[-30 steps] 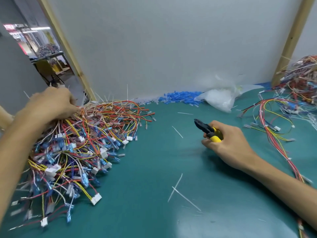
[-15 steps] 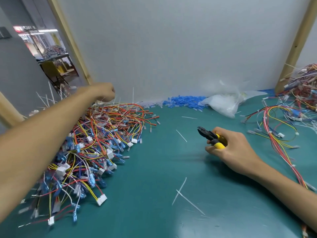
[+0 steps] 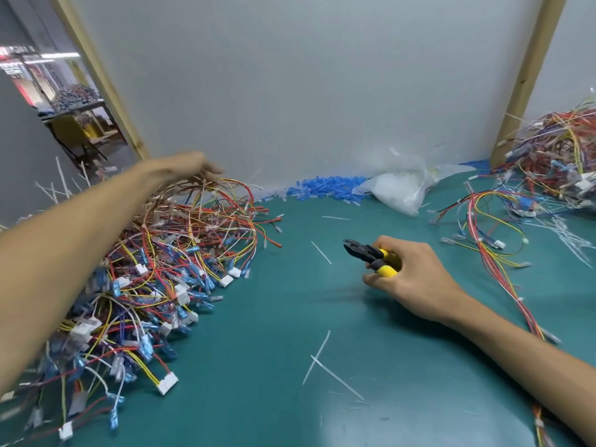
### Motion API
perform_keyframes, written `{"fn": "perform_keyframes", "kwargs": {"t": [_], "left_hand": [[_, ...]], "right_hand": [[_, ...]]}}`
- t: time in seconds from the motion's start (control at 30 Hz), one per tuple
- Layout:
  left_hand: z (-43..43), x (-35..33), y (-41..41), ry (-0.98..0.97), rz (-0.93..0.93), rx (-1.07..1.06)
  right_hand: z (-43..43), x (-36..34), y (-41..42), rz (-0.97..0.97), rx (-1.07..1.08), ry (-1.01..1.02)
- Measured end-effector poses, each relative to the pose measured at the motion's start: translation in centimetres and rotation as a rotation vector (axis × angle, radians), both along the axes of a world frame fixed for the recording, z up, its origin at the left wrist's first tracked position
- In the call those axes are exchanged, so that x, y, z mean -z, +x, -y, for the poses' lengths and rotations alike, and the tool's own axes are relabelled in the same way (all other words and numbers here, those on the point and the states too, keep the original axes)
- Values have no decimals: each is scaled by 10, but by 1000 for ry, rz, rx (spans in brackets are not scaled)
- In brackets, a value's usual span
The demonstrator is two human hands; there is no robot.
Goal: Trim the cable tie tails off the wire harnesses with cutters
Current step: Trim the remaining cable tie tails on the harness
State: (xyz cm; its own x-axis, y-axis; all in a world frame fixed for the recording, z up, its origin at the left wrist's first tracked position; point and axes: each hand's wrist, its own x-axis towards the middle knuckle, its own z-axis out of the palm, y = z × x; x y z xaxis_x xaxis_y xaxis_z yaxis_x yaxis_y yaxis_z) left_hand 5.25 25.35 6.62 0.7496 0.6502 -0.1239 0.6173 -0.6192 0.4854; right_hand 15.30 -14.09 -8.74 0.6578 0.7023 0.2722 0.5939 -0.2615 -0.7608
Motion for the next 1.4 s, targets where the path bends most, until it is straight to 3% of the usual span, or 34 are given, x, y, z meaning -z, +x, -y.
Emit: {"fn": "perform_keyframes", "kwargs": {"t": [0.07, 0.13, 0.33, 0.43, 0.53, 0.57, 0.6, 0.67, 0.7, 0.73, 0.83, 0.93, 1.0, 1.03, 1.13, 1.17, 1.27, 1.4], "left_hand": [[5, -5, 5, 168, -46, -32], [12, -11, 13, 273, 31, -112], [43, -38, 32, 457, 676, -362], [56, -56, 38, 396, 823, -358], [55, -78, 33, 475, 1023, -411], [51, -78, 31, 523, 990, -404], [47, -74, 32, 537, 824, -323], [49, -53, 32, 345, 246, -88], [49, -47, 31, 277, 116, -53], [46, -47, 34, 266, 105, -62], [38, -58, 47, 247, 640, -185], [51, -67, 53, 152, 548, 10], [50, -69, 57, 209, 743, -108], [50, -68, 60, 229, 721, -100], [61, -55, 52, 71, 157, 73], [63, -51, 51, 100, 171, 65], [62, -51, 56, 124, 659, -108], [82, -45, 55, -146, 941, -61]], "right_hand": [[0, 0, 0, 4, 3, -2], [0, -1, -1, 0, 1, -4], [0, -1, -2, -1, -5, 21], [0, -1, -2, -1, -9, 24], [0, 0, -1, -8, -13, 32], [0, 0, -1, -6, -14, 35], [0, 0, -1, -2, -11, 35], [1, -1, -2, -1, -10, 35], [1, -1, -2, -4, -11, 37], [0, -2, -2, -6, -13, 32], [0, -1, -2, 10, -6, 23], [-1, 0, 0, 14, -4, 29], [-1, 0, 0, 14, -13, 14], [0, 0, 0, 14, -8, 11], [-1, 0, -1, 8, 5, 22], [-2, 0, 0, 1, 0, 23], [2, 0, -2, -34, -8, 37], [0, -3, -2, -86, -10, 54]]}}
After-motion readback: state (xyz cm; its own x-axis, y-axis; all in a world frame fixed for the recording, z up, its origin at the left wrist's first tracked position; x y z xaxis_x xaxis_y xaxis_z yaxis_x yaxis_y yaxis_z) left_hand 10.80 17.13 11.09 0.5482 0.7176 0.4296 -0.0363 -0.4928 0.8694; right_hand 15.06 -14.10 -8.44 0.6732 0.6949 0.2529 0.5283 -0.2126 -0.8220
